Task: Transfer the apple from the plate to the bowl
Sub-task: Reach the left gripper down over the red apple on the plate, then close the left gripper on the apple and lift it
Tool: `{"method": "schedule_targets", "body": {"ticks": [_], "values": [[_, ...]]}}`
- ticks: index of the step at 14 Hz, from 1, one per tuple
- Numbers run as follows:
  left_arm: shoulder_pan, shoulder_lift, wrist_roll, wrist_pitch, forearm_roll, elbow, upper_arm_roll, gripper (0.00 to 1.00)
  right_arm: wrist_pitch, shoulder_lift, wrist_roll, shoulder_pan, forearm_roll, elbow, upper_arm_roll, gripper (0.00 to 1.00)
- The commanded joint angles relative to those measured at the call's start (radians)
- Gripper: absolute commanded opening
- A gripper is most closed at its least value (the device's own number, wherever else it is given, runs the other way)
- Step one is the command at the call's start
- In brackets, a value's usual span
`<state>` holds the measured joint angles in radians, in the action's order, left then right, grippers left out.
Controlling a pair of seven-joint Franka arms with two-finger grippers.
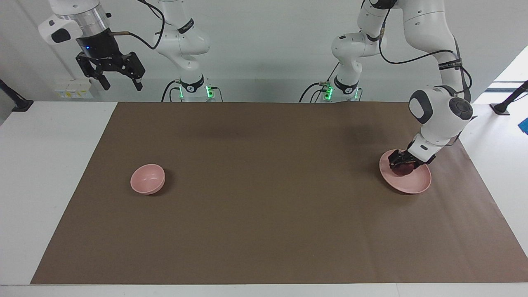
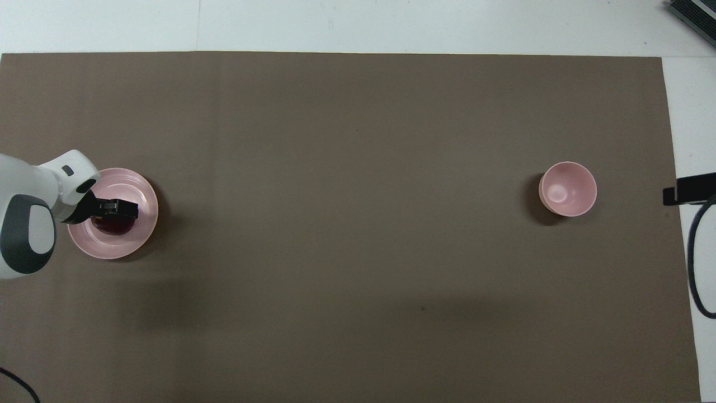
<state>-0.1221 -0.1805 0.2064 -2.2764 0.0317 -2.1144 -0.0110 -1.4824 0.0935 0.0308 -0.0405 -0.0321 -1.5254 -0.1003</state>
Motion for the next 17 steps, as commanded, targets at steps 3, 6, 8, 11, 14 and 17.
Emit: {"method": "schedule_targets", "body": {"ticks": [3,6,8,11,14,17], "values": [[-0.005,0.004,0.015,-0.019,-0.012,-0.013,0.003,1.0,0.022,-0.005,0.011,0.008,-0.02,0.014,0.005,1.0],[-0.01,0.006,0.034,-0.018,-0.012,-0.015,0.003,0.55,0.022,-0.005,0.011,0.008,-0.02,0.014,0.005,1.0],[-0.005,0.006,0.028,-0.009,-0.012,-0.013,0.003,0.04,0.022,-0.005,0.011,0.008,-0.02,0.014,0.005,1.0],[0.009,-0.003,0.019,0.064,0.0,0.031,0.0,0.0,0.02,-0.003,0.011,0.008,-0.02,0.014,0.005,1.0],[0.024,-0.025,0.007,0.199,0.034,0.14,-0.003,0.0,0.022,-0.003,0.011,0.008,-0.02,0.014,0.005,1.0],[0.051,-0.027,-0.033,0.287,0.042,0.204,-0.003,0.0,0.022,-0.003,0.003,-0.001,-0.022,0.014,0.008,1.0]]}}
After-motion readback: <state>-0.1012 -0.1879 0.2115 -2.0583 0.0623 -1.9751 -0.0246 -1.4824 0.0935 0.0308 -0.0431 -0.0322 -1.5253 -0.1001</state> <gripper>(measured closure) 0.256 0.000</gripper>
